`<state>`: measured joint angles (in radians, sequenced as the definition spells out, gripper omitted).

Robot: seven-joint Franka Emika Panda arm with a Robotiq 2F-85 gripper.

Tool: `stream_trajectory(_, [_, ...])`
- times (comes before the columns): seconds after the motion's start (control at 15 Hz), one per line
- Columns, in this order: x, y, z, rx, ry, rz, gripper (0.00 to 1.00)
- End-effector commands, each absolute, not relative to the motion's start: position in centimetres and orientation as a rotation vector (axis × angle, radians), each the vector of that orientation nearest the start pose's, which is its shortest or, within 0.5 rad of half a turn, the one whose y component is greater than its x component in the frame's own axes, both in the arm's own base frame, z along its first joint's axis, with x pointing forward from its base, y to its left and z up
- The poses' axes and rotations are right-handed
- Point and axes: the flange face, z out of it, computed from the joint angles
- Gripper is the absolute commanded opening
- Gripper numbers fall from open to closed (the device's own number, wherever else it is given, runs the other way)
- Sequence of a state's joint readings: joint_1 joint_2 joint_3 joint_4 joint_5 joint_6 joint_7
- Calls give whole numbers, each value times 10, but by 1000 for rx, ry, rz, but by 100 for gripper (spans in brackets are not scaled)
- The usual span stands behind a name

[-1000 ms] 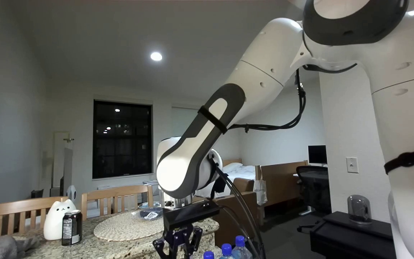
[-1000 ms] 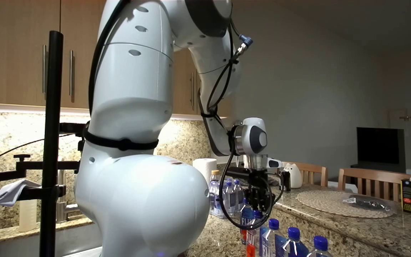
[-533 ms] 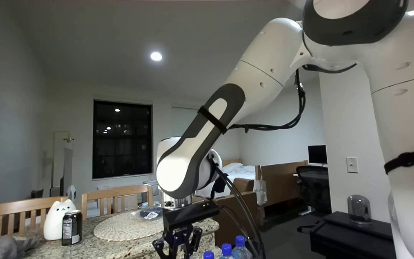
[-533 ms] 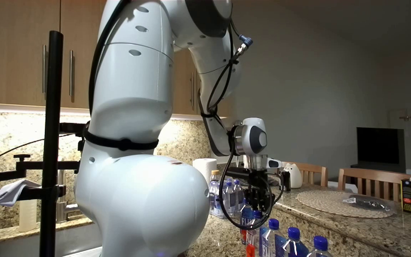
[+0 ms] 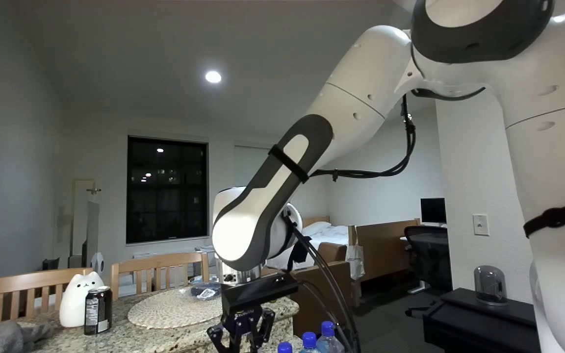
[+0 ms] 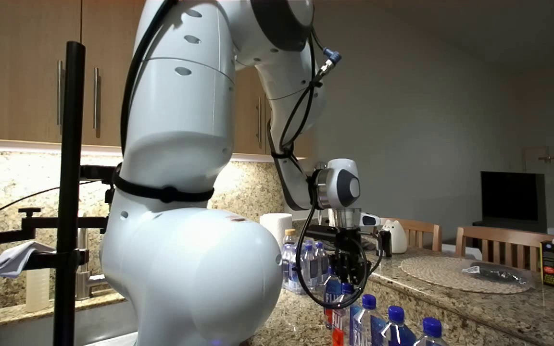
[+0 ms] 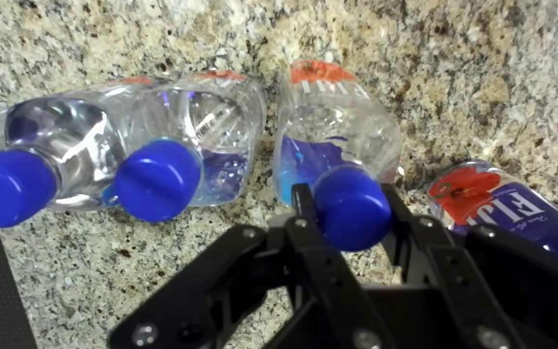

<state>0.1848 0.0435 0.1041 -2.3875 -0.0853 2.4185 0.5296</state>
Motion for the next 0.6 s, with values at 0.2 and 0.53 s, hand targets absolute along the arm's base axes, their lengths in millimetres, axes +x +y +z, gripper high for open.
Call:
stream_trajectory(0.2, [476, 135, 290, -3181, 272, -7, 15])
stream_trajectory(0.53, [473, 130, 289, -3179, 285, 6, 15])
